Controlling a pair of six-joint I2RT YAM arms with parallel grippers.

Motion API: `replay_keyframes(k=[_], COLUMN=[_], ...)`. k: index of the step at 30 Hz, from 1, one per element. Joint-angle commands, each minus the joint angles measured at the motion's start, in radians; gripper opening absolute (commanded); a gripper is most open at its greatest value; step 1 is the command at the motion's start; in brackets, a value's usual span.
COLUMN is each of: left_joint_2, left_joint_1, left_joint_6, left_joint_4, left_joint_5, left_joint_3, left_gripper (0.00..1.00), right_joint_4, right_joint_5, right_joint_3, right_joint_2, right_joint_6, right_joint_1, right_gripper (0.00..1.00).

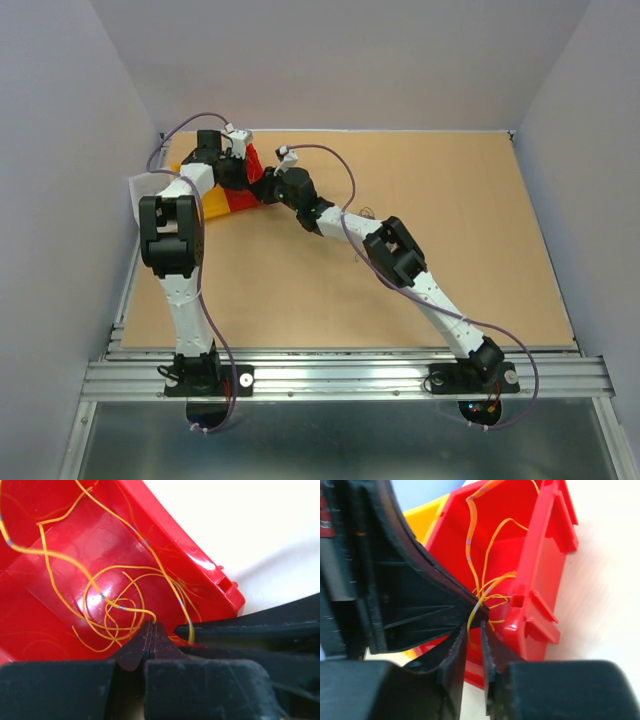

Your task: Untangle the cables

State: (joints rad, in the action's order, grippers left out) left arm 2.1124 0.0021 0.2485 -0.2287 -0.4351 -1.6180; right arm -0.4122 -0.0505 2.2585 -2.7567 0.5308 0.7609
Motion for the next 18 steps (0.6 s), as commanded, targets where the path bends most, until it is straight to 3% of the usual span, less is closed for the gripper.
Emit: replay_keyframes(k=[1,13,17,18], left_joint_2=[-0.022,-0.120,-0.164,-0.170], left_joint_1=[0.001,0.001,0.001,-0.026], left_joint_6=[-0.015,-0.046,-0.040,-0.038], left_joint_4=[0.035,0.081,0.085,0.086], left_joint_5=[0.074,0.151,0.145,0.144], left_joint_3=[-0.046,0.036,0.082,0.090], left_gripper=[0.00,0.02,0.13,0.21], right_joint_4=[-0.076,-0.224,-0.275,-0.290], right_joint_5=[0.014,0.034,0.044,0.046], right_joint_3=[-0.074,-0.329,-0.428,-0.468], right_joint_2=[0.061,0.236,0.310,0.322], right_joint_6=[0.003,-0.005,-0.018,-0.023], right_joint_1=[0.008,0.008,0.009,0.009], right_gripper=[0.25,0.28,0.36,0.37])
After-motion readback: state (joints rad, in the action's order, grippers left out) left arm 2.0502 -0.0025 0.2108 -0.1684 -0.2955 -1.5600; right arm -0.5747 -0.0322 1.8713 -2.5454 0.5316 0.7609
